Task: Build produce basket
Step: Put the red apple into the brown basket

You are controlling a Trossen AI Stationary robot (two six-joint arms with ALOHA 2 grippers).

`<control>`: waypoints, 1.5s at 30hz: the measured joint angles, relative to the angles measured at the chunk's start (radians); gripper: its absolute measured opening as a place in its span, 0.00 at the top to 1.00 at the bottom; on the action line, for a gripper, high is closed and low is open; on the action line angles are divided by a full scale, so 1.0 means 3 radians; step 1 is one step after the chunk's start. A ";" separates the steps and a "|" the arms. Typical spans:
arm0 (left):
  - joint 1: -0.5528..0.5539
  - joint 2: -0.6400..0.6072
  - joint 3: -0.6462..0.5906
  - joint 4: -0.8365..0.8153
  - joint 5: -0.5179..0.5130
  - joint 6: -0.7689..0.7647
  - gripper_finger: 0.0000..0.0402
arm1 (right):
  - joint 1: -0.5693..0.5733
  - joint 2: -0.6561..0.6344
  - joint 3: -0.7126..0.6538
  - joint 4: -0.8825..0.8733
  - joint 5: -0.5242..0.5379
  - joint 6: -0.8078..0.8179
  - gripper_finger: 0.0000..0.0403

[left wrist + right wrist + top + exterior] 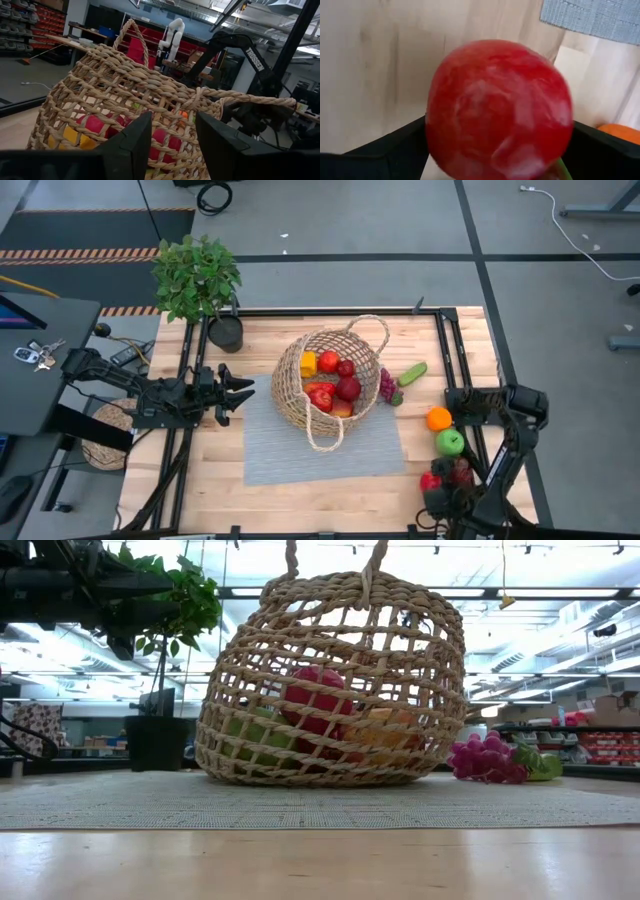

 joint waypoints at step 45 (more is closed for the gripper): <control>-0.0001 0.0001 0.0000 -0.0001 0.0000 0.0000 0.60 | -0.1775 -0.1774 0.0624 0.0478 0.2522 -0.1721 0.14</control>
